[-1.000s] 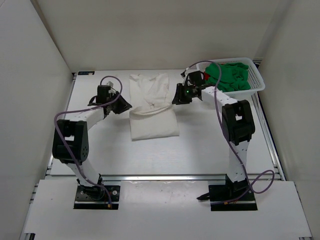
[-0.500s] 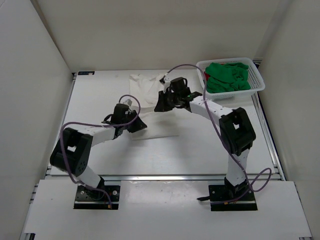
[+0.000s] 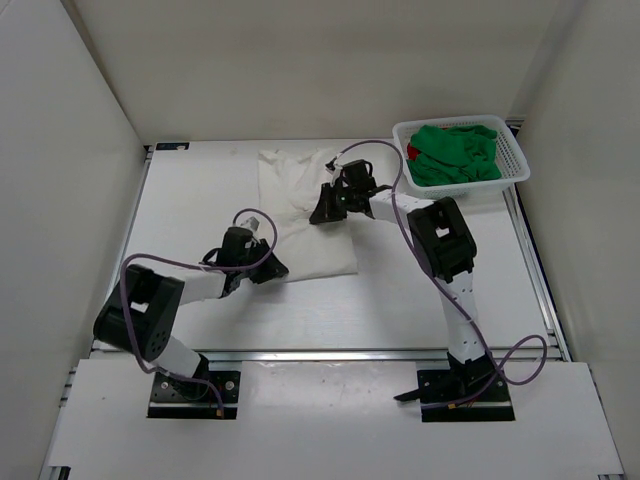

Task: Fold and stack the t-shirts
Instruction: Fold the folded rectangular tshirt in 1/3 of the way, then grab one side of the 2/3 rectangular tshirt with both arms

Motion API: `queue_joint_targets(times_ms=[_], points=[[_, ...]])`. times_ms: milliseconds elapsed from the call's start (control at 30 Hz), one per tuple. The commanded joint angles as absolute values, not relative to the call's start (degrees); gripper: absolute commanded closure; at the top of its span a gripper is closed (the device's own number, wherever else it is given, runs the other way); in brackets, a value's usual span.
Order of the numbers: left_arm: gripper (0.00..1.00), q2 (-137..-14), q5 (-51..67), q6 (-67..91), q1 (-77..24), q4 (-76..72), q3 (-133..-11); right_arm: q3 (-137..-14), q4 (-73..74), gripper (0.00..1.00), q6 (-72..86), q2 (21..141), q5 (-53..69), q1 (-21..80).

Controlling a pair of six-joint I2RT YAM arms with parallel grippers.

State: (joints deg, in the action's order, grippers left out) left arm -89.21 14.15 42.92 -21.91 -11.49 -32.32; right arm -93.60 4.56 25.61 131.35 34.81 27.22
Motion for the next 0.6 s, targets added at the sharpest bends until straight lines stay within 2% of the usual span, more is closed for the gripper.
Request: queue_joint_targets(times_ms=[0,167,233,333,467,567], points=[[0.71,-83.25,14.33,41.22,-21.71,-7.65,-27.96,-93.52,-0.28,1.00,27.69,130.70,33.59,27.33],[0.67,-72.44,14.24,39.91,-20.74,-2.04,-27.95,-90.37,1.94,1.00,26.37,126.05,32.70,26.90],[0.65,-67.69,13.45,39.29,-20.13,1.83,-28.03,-86.24,0.27,1.00,25.75,118.34,31.65,27.07],[0.61,-64.43,11.87,38.23,-16.45,4.48,-26.46,-76.49,-4.99,1.00,28.02,107.44,29.19,26.81],[0.56,-64.95,14.49,37.53,-12.05,3.53,-23.38,-57.36,-14.49,0.99,32.60,93.90,27.07,25.76],[0.49,-66.88,13.28,37.79,-12.57,2.20,-23.03,-48.62,-16.17,0.97,33.49,89.05,26.19,23.74]])
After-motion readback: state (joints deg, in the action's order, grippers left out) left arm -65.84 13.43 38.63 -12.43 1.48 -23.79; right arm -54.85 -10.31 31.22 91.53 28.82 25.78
